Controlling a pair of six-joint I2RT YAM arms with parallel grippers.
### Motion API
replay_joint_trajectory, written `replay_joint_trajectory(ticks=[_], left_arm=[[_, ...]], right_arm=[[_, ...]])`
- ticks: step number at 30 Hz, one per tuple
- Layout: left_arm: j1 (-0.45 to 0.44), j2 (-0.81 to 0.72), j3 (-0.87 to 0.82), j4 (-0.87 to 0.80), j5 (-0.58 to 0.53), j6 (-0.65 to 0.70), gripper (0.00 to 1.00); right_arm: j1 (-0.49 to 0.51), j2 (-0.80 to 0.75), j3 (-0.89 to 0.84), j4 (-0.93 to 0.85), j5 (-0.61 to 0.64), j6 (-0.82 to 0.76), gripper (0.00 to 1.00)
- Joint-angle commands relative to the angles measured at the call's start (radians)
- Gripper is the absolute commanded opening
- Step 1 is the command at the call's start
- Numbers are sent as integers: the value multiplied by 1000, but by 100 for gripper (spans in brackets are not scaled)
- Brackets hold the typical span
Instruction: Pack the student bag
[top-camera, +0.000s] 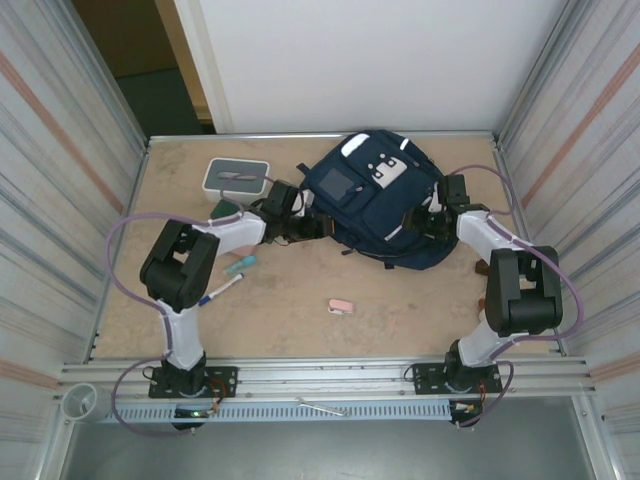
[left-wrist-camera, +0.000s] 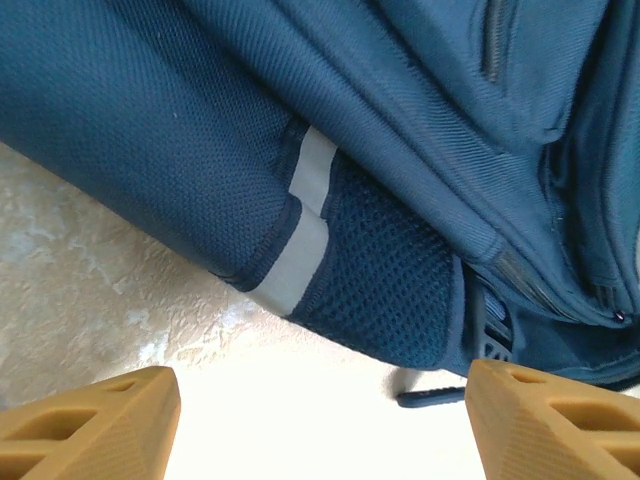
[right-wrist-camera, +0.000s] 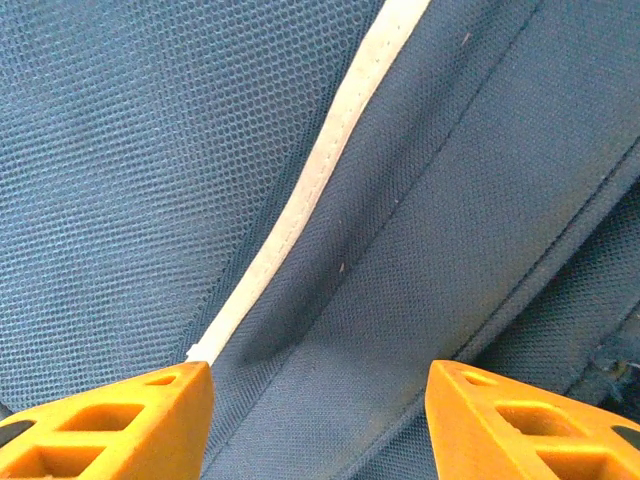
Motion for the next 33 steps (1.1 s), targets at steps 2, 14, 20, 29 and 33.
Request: replay_joint_trajectory(ticks=[2, 14, 20, 29, 33], left_arm=[[-11, 58, 53, 24, 23, -41, 76], [-10, 138, 102, 84, 20, -95, 59], [-17, 124, 66, 146, 27, -127, 37], [-17, 40, -12, 183, 39, -130, 8], [-23, -16, -62, 194, 44, -131, 3]], right_arm=[[13, -8, 10, -21, 21, -28, 59], [85, -168, -40, -56, 103, -86, 66], [207, -346, -83, -87, 177, -93, 67], [327, -327, -266, 61, 129, 162, 63], [262, -208, -259, 161, 84, 165, 59]])
